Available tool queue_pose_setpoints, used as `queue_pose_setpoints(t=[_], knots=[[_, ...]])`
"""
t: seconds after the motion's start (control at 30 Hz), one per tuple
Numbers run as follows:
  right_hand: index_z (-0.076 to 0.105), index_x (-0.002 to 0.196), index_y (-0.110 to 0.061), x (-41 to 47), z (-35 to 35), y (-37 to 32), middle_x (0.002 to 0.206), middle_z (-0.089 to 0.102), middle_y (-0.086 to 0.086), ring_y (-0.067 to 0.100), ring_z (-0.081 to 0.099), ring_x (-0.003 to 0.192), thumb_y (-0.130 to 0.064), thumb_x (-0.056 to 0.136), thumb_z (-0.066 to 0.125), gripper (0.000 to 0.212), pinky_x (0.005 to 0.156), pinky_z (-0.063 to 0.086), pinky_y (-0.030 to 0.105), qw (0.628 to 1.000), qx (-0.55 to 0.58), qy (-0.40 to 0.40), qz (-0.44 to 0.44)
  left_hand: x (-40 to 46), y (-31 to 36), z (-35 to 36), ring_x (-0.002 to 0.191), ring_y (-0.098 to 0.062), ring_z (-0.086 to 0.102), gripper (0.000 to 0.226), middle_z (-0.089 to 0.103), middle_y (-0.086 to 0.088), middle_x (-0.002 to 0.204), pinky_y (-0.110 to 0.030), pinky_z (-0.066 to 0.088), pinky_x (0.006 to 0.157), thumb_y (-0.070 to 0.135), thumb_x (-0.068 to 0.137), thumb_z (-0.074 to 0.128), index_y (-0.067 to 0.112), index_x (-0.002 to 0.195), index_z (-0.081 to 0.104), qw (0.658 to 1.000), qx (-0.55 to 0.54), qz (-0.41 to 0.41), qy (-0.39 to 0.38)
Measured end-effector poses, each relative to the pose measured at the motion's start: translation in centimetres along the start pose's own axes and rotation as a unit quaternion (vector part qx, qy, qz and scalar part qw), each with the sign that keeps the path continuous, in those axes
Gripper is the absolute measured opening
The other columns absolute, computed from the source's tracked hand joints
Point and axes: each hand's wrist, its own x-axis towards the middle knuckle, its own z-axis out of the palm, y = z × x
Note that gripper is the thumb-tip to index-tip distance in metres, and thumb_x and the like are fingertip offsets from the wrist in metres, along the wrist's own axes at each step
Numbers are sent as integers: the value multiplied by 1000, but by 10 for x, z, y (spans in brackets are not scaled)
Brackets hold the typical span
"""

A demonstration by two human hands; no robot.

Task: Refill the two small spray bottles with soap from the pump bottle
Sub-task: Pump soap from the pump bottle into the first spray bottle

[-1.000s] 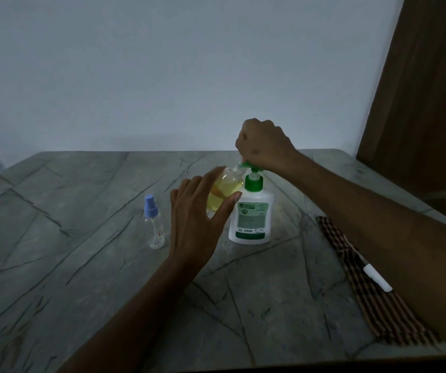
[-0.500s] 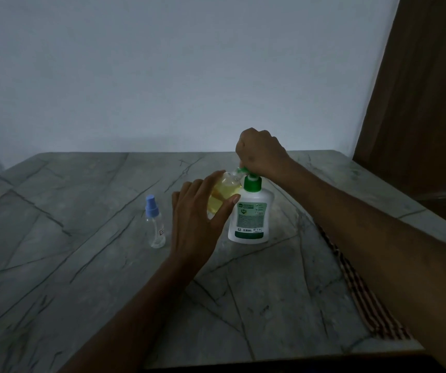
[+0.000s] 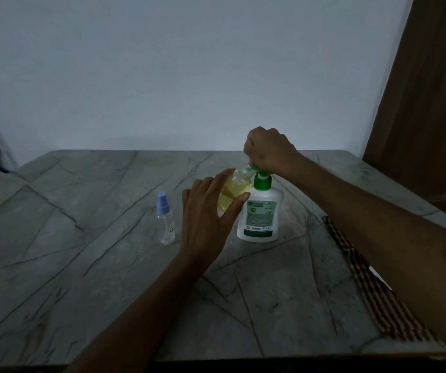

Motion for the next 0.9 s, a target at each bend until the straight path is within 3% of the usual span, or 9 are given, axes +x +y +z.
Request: queue_pose_setpoints(t=[0.13, 0.3, 0.47, 0.9], knots=[[64, 94, -4, 4, -3, -2, 94, 73, 13, 31, 71, 85, -16, 93, 48, 20, 82, 61, 45, 1000, 0, 10, -6, 1, 1, 0, 97, 7, 34, 50, 65, 2, 113, -28, 29, 86, 54, 93, 59, 25, 135, 57, 1000, -12, -3, 11], [68, 104, -8, 5, 7, 4, 96, 74, 13, 32, 72, 87, -21, 96, 48, 25, 86, 61, 47, 1000, 21, 11, 1, 0, 0, 0, 98, -1, 43, 48, 66, 4, 113, -28, 32, 86, 53, 95, 60, 27, 134, 57, 1000, 4, 3, -5], [65, 96, -6, 5, -1, 0, 94, 73, 11, 30, 71, 85, -17, 93, 49, 20, 83, 61, 46, 1000, -8, 16, -12, 1, 2, -2, 98, 1, 40, 50, 66, 3, 113, -29, 33, 87, 56, 94, 56, 27, 134, 58, 1000, -1, -3, 0], [66, 102, -5, 4, -3, -1, 101, 72, 13, 32, 70, 90, -18, 95, 49, 22, 86, 60, 49, 1000, -21, 12, -13, 0, 3, -4, 102, -8, 50, 46, 66, 3, 115, -30, 34, 89, 51, 95, 61, 25, 134, 57, 1000, 1, 4, -8]])
